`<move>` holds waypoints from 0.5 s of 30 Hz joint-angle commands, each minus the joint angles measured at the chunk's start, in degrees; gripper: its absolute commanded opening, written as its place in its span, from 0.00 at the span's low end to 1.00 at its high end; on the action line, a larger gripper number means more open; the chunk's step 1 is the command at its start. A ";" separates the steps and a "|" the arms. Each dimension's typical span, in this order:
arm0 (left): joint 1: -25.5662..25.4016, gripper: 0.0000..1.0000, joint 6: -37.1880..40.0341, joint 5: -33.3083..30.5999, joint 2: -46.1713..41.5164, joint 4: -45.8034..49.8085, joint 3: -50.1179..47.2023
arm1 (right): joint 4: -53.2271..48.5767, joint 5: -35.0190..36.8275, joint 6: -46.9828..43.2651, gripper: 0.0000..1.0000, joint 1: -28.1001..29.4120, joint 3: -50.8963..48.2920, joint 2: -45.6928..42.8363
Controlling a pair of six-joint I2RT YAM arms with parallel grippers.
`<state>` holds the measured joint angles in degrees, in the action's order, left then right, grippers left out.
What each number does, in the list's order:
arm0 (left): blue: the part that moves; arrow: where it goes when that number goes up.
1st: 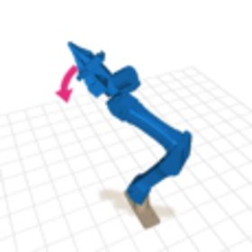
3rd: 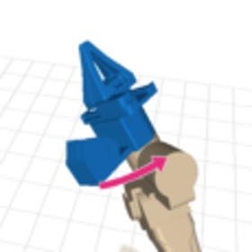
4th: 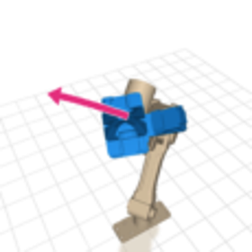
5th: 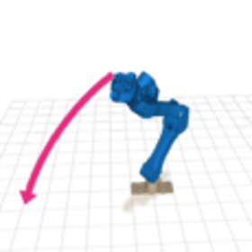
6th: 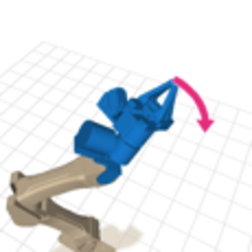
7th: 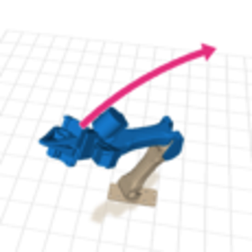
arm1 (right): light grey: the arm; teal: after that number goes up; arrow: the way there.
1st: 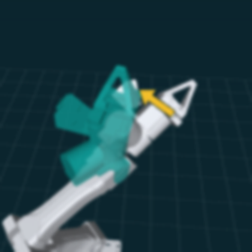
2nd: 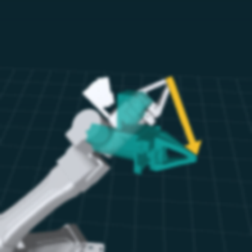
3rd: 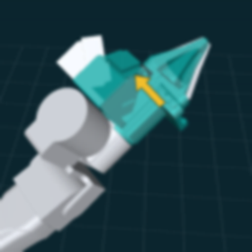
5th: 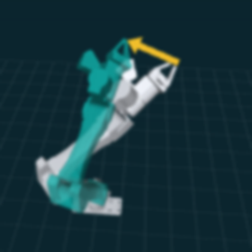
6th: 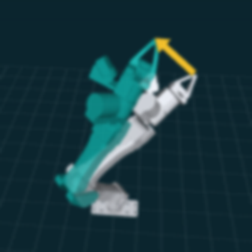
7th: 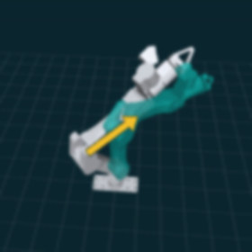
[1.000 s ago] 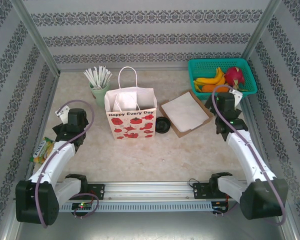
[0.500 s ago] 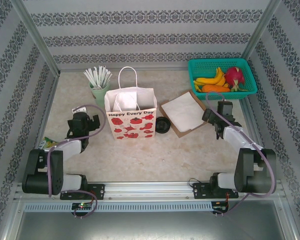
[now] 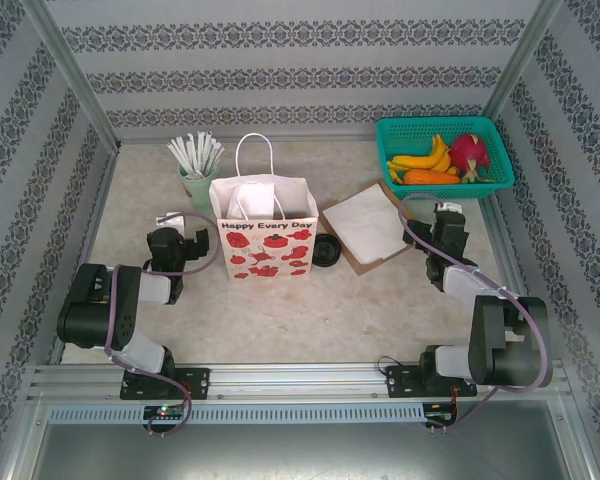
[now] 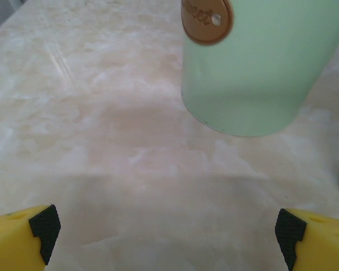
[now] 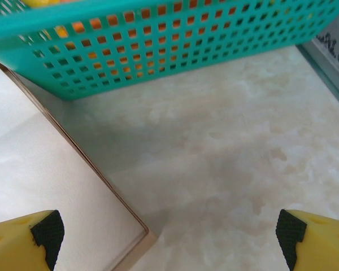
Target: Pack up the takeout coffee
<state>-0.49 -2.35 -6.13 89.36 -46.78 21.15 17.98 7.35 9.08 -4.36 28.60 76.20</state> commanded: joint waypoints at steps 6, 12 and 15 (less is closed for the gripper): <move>-0.81 1.00 -0.54 -4.05 0.03 -3.68 1.10 | 15.82 -1.17 -3.95 0.98 3.12 -1.54 2.99; -0.83 1.00 -0.56 -3.98 -0.02 -3.47 1.09 | 35.03 2.17 -8.69 0.98 8.27 -8.38 8.66; -0.79 1.00 -0.53 -3.92 0.01 -3.54 1.09 | 32.68 3.18 -6.58 0.98 7.16 -6.95 9.64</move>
<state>-0.75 -2.37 -9.34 89.36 -47.66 21.52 45.23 8.05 2.59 3.70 21.23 85.93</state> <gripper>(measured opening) 0.994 0.980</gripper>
